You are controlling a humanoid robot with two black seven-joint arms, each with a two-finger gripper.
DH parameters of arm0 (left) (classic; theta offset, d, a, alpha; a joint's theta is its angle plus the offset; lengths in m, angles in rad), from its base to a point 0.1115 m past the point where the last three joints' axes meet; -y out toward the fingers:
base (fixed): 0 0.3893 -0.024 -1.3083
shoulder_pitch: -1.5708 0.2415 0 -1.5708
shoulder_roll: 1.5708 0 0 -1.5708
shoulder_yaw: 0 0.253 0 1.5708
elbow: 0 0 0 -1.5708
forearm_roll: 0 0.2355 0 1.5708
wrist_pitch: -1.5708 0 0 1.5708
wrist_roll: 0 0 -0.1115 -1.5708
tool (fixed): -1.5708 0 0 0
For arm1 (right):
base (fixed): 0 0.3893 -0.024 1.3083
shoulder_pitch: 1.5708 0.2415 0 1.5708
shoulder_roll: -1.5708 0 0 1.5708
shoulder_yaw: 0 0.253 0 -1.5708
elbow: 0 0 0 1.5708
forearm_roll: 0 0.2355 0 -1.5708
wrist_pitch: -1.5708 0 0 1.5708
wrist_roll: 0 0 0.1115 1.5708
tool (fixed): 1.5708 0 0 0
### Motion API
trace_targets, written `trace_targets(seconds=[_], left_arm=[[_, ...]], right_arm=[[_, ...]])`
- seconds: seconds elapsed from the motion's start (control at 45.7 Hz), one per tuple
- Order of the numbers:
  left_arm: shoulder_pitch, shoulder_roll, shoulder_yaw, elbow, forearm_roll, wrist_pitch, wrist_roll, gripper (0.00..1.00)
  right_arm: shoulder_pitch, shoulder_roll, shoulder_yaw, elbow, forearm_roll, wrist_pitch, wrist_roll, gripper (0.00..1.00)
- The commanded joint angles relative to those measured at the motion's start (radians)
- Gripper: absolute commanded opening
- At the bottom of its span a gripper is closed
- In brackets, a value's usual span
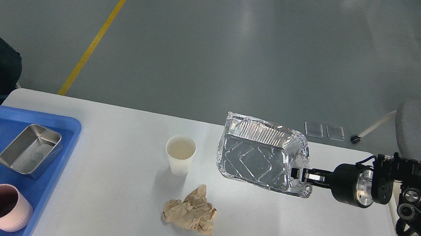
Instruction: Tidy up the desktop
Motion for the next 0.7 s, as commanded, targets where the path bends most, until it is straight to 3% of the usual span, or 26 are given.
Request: trace_targets(seconds=[0.0,0.175,0.263,0.307,0.35,0.482,0.526,0.569,0.679], left_arm=[[-0.004,0.001,-0.007,0.014,0.0,-0.012,0.004,1.0],[-0.027,-0.008,-0.008,0.024,0.001,-0.013,0.023,1.0],[-0.054,-0.048,-0.011,0.056,0.006,-0.013,0.07,1.0],[-0.079,-0.106,-0.016,0.07,0.011,-0.013,0.119,1.0],[-0.123,-0.172,-0.021,0.083,0.017,-0.016,0.196,1.0],[-0.266,-0.39,-0.004,0.181,0.02,-0.071,0.522,1.0],[-0.298,-0.471,-0.004,0.229,0.02,-0.084,0.594,1.0],[-0.333,-0.551,-0.002,0.275,0.023,-0.088,0.63,1.0],[-0.407,-0.724,0.024,0.359,0.11,-0.113,0.639,1.0]], right_arm=[[0.0,0.006,0.005,0.0,0.0,0.0,0.0,0.0],[0.001,0.003,0.006,0.0,0.0,0.0,0.0,0.0],[0.001,0.0,0.006,0.0,0.0,0.0,0.0,0.0],[0.001,0.0,0.006,0.0,0.0,0.0,0.0,0.0],[0.001,0.0,0.009,0.0,0.0,0.0,0.0,0.0],[0.003,0.0,0.014,0.0,0.001,0.0,0.0,0.0],[0.003,-0.002,0.014,0.0,0.001,0.0,0.0,0.0],[0.003,-0.002,0.014,0.0,0.001,0.0,0.0,0.0],[0.0,-0.003,0.014,0.0,0.001,0.0,0.0,0.0]])
